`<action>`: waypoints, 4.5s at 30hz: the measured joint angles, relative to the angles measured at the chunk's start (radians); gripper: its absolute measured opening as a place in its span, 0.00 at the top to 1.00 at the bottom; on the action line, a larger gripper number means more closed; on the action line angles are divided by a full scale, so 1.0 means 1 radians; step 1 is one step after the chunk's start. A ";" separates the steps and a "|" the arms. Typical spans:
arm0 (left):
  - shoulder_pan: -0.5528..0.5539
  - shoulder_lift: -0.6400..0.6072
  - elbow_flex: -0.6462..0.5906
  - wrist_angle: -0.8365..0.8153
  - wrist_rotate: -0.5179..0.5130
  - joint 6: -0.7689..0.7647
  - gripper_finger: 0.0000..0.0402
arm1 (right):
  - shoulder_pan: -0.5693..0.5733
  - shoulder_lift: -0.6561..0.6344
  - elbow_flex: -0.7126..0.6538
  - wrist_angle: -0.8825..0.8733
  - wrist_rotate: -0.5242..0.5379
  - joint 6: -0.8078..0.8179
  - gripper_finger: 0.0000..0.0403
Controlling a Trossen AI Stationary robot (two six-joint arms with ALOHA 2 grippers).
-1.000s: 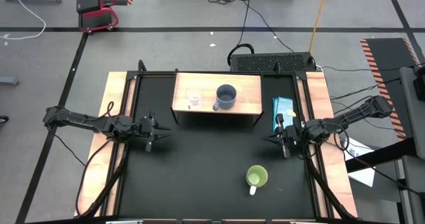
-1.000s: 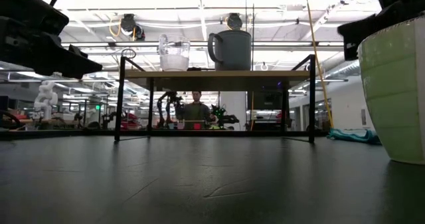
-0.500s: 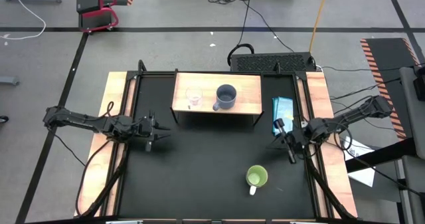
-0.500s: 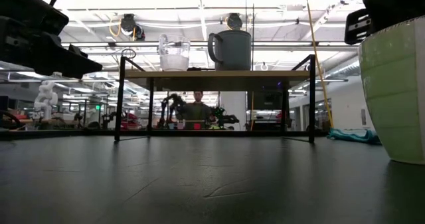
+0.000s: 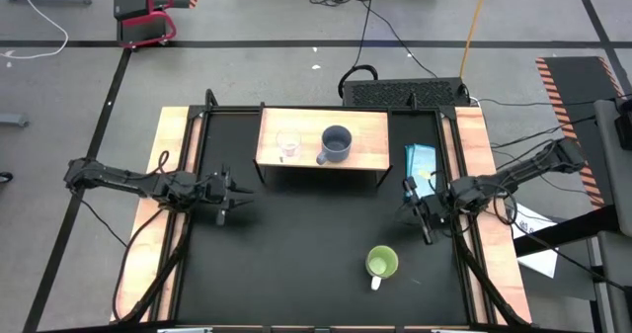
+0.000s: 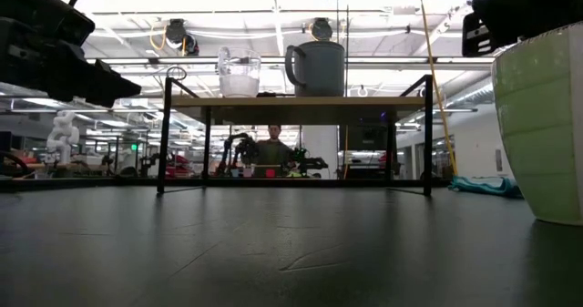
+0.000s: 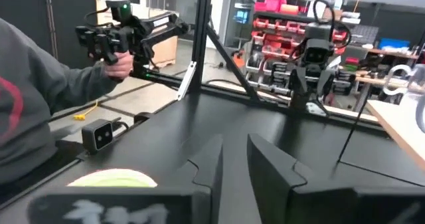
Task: Stack small to large cups/mugs on shelf
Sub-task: Put the green mug on the shelf
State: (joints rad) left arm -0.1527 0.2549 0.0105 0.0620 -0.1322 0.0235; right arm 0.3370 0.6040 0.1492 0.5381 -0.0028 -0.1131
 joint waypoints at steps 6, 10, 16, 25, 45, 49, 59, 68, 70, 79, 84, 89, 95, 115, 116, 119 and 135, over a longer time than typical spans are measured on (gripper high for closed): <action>0.000 0.000 0.000 0.000 0.000 -0.003 0.72 | 0.051 0.088 0.039 0.000 -0.001 0.005 0.78; 0.000 0.000 0.000 0.001 0.000 -0.007 0.72 | 0.106 0.150 0.074 0.004 0.000 -0.003 0.76; 0.001 0.000 0.000 0.001 -0.001 -0.015 0.72 | 0.161 0.241 0.123 0.004 0.002 -0.003 0.75; 0.001 0.000 0.000 0.002 -0.002 -0.046 0.72 | 0.215 0.347 0.219 0.012 0.164 0.078 0.75; 0.001 0.000 0.000 0.019 -0.002 -0.082 0.72 | 0.312 0.438 0.447 -0.490 0.164 0.325 0.75; 0.000 0.000 0.000 0.029 -0.002 -0.086 0.72 | 0.311 0.439 0.528 -0.657 0.164 0.368 0.75; 0.000 0.000 0.000 0.039 -0.002 -0.104 0.72 | 0.268 0.439 0.594 -0.898 0.156 0.573 0.75; 0.000 0.000 0.000 0.046 -0.001 -0.103 0.72 | 0.220 0.441 0.595 -0.904 0.069 0.706 0.75; 0.000 0.000 0.000 0.046 -0.001 -0.103 0.72 | 0.215 0.441 0.595 -0.905 0.025 0.705 0.75; 0.001 0.000 0.000 0.044 -0.001 -0.103 0.72 | 0.214 0.441 0.595 -0.986 -0.003 0.711 0.75; 0.001 0.000 0.000 0.044 -0.001 -0.102 0.72 | 0.214 0.451 0.595 -0.998 -0.003 0.709 0.75; 0.001 0.000 0.000 0.043 -0.001 -0.102 0.72 | 0.206 0.491 0.595 -1.003 -0.003 0.728 0.75; 0.001 0.000 0.000 0.044 -0.001 -0.102 0.72 | 0.206 0.519 0.595 -0.988 -0.003 0.730 0.75; 0.000 0.000 0.000 0.037 -0.001 -0.085 0.72 | 0.206 0.580 0.595 -0.913 -0.029 0.733 0.75; 0.000 0.000 0.000 0.037 -0.001 -0.085 0.72 | 0.206 0.583 0.595 -0.907 -0.029 0.733 0.75; 0.000 0.000 0.000 0.037 -0.001 -0.085 0.72 | 0.206 0.588 0.595 -0.904 -0.029 0.732 0.75; 0.001 0.000 0.000 0.035 -0.001 -0.084 0.72 | 0.206 0.589 0.595 -0.908 -0.025 0.702 0.75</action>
State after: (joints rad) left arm -0.1520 0.2546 0.0105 0.0975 -0.1329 -0.0608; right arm 0.5430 1.1931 0.7441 -0.3695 -0.0280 0.5888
